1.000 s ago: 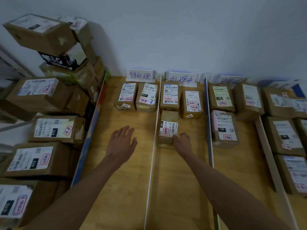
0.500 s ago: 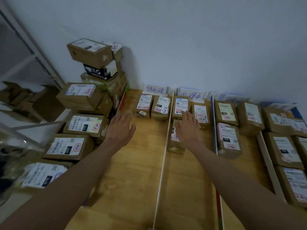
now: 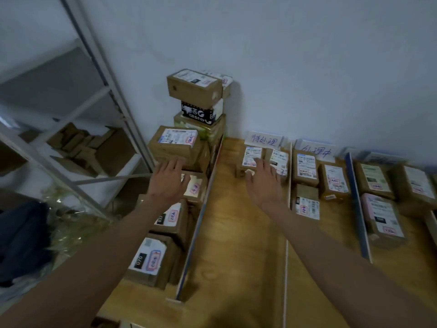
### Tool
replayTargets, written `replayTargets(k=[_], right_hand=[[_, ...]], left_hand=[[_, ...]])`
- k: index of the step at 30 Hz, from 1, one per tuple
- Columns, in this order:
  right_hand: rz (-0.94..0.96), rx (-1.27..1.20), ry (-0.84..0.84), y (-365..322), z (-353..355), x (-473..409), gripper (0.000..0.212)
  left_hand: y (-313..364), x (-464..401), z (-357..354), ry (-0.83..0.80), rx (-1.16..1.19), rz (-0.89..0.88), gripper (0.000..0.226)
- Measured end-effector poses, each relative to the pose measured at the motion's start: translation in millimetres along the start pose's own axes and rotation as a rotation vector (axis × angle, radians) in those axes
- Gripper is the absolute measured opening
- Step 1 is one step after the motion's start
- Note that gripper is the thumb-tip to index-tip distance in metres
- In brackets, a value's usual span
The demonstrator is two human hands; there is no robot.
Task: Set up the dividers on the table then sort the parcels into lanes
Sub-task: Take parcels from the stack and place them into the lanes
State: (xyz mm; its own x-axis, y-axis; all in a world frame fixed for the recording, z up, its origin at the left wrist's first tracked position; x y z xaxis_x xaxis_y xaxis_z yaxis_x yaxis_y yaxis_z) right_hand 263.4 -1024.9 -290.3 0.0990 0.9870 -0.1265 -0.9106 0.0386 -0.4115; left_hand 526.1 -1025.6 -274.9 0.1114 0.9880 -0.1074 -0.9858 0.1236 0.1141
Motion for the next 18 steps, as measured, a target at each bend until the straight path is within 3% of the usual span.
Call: replayTargets(k=[9,18], right_hand=[[-0.03,0.002,-0.055,-121,-48,-39,0.038],[-0.089,-0.096,-0.091,-180,-70,-89,0.041]], left_hand=[[-121,-48,9,-0.018,0.052,0.082,0.055],[-146,-98,4,-0.068,0.146,0.119,0.06]])
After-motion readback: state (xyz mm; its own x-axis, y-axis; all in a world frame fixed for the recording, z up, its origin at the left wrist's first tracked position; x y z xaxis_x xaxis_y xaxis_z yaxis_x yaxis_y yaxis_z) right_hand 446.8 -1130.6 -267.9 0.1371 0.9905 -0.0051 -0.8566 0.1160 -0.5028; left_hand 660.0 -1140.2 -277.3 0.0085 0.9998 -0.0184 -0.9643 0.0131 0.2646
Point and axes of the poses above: each hand's wrist, its own x-axis away from the middle knuckle, its own z-axis out of the back of the hand, y = z × x, the point moved 1 cm from there along -x, towards the middle knuckle
